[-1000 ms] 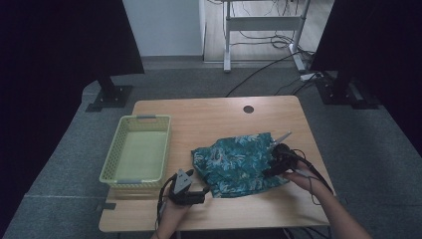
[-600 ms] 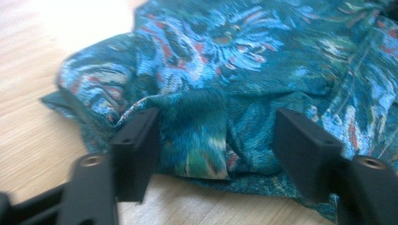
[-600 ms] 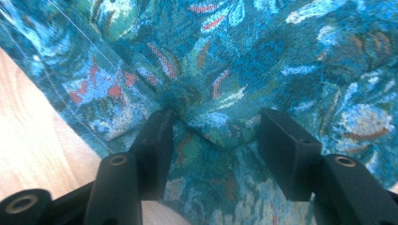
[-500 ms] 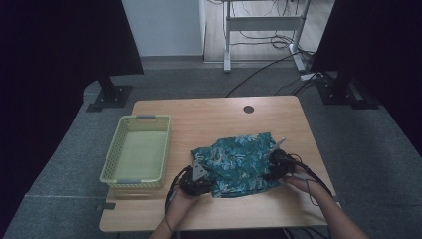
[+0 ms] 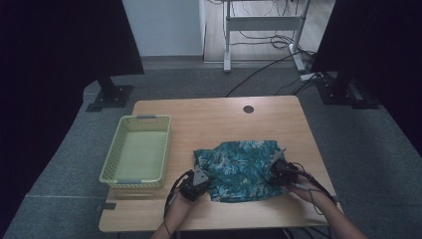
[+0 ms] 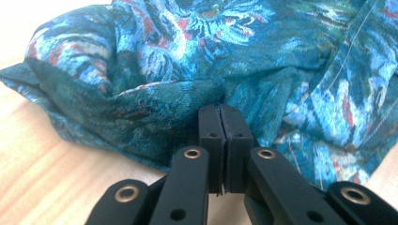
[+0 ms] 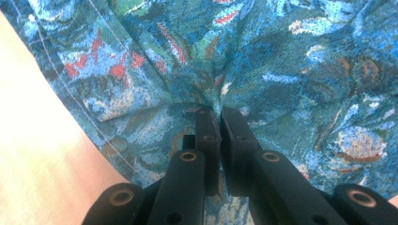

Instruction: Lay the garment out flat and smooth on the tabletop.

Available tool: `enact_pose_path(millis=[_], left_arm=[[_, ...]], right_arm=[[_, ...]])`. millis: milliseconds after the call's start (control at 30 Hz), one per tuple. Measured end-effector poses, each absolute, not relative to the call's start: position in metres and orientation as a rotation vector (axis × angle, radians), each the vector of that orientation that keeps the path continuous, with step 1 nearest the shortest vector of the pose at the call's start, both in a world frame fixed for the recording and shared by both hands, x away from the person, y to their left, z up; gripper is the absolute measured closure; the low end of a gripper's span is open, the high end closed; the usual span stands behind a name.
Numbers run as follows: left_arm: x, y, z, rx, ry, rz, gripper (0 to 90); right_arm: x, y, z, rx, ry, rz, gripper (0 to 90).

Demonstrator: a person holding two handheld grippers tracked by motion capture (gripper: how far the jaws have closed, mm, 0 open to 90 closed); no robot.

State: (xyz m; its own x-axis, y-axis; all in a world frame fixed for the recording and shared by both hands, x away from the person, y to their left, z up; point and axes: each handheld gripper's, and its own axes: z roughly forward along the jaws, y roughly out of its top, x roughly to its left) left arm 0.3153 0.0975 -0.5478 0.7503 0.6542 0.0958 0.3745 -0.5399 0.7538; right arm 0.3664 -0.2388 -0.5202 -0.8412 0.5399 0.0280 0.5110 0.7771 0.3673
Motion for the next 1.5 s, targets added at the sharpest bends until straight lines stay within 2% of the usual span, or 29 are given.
enact_pose_path(millis=[267,300,433,500,567,633,667,700,733,767,800,833,900,1000,1067,1133,1333,1500], left_arm=[[0.277,0.105,-0.548,2.171,0.72,0.394,89.8],[0.267,0.106,-0.546,2.145,0.712,0.344,89.8],[0.262,0.107,-0.542,2.102,0.728,0.289,89.8],[0.277,0.107,-0.53,2.054,0.765,0.279,89.9],[0.304,0.108,-0.507,2.005,0.803,0.365,89.9],[0.359,0.108,-0.46,1.928,0.868,0.521,89.8],[0.385,0.109,-0.439,1.884,0.926,0.627,87.8],[0.403,0.113,-0.422,1.815,0.981,0.776,80.4],[0.414,0.116,-0.412,1.768,1.031,0.848,66.0],[0.426,0.12,-0.404,1.717,1.106,0.82,52.9],[0.434,0.124,-0.402,1.669,1.152,0.698,47.4],[0.438,0.124,-0.404,1.655,1.165,0.626,44.8],[0.436,0.118,-0.415,1.73,1.149,0.633,38.4],[0.425,0.11,-0.445,1.814,1.126,0.522,37.3],[0.416,0.107,-0.456,1.846,1.11,0.504,33.7],[0.404,0.105,-0.467,1.877,1.081,0.468,34.2],[0.364,0.107,-0.494,1.916,1.036,0.363,31.9],[0.332,0.111,-0.512,1.937,1.008,0.303,24.8]], right_arm=[[0.314,-0.247,-0.516,0.781,2.933,0.614,86.9],[0.31,-0.25,-0.513,0.788,2.928,0.649,87.0],[0.306,-0.258,-0.499,0.816,2.906,0.783,87.2],[0.32,-0.257,-0.489,0.831,2.911,0.829,87.6],[0.343,-0.253,-0.476,0.821,2.898,0.846,87.9],[0.392,-0.25,-0.433,0.895,2.684,0.91,87.1],[0.415,-0.252,-0.408,0.974,2.514,0.924,82.0],[0.436,-0.256,-0.385,1.048,2.353,0.934,77.0],[0.451,-0.262,-0.366,1.132,2.244,0.971,65.0],[0.46,-0.267,-0.357,1.208,2.179,1.029,58.6],[0.466,-0.271,-0.35,1.28,2.113,1.084,56.2],[0.469,-0.272,-0.348,1.301,2.091,1.096,50.9],[0.471,-0.27,-0.356,1.301,2.119,1.033,46.2],[0.469,-0.269,-0.378,1.309,2.187,1.011,42.7],[0.465,-0.268,-0.392,1.306,2.22,0.979,42.6],[0.464,-0.265,-0.4,1.309,2.266,0.957,41.8],[0.462,-0.252,-0.414,1.275,2.357,0.929,40.8],[0.466,-0.232,-0.427,1.248,2.432,0.91,39.2]])
